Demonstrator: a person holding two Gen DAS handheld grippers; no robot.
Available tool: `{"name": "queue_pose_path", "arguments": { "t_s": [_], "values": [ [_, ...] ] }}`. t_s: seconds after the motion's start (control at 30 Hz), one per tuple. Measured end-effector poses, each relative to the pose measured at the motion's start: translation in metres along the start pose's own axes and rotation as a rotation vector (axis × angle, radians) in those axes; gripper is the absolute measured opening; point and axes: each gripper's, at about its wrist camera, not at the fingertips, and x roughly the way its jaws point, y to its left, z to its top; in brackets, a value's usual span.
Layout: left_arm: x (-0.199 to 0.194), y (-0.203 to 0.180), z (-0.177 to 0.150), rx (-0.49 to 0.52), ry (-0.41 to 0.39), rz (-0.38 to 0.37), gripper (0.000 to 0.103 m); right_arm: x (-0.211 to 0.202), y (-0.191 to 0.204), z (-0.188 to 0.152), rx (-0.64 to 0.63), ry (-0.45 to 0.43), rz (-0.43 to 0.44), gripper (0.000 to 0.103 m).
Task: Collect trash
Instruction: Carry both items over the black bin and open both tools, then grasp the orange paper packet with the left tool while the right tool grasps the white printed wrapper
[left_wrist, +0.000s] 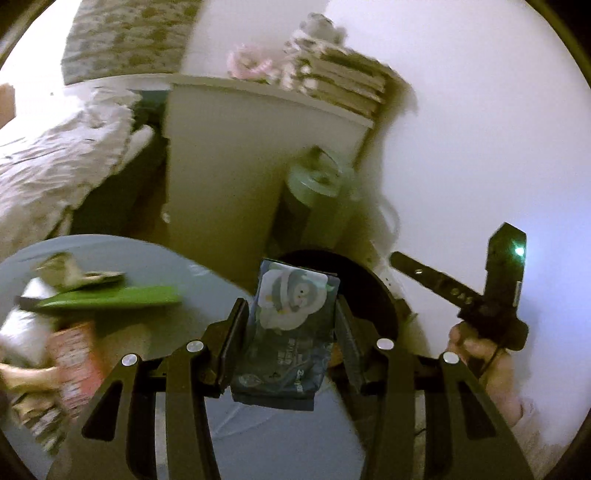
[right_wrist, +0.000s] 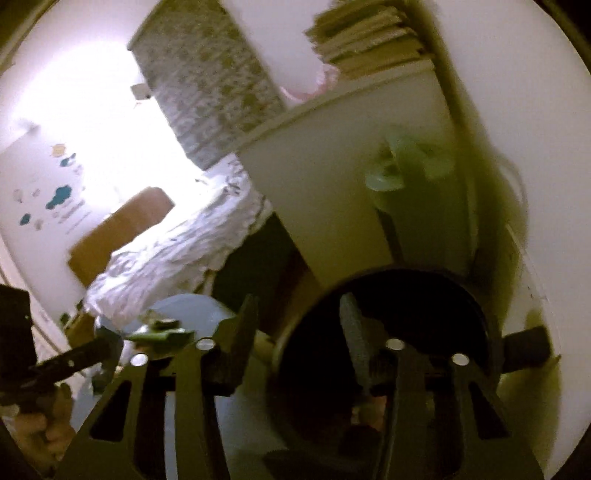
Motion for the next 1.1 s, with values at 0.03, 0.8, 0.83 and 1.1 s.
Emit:
{"name": "queue_pose_path", "arguments": {
  "t_s": [0.03,0.8,0.83,1.1],
  "values": [
    [0.011,-0.007,0.001,0.009,0.016,-0.004,0.046,0.004,-0.006,-0.003,0.008,0.002,-0.005,0.044],
    [0.027,-0.029,-0.004,0.000,0.018,-0.014,0.093,0.004,-0.037,-0.011,0.097,-0.022,-0.009,0.070],
    [0.016,-0.019,-0.008,-0.027,0.011,-0.004,0.093,0.005,-0.034,-0.011,0.089,-0.016,-0.005,0.070],
    [-0.083,0.076,-0.049,-0.160,-0.072,0.191,0.093,0.023,0.027,-0.027,-0.097,0.073,0.086,0.070]
  ]
}}
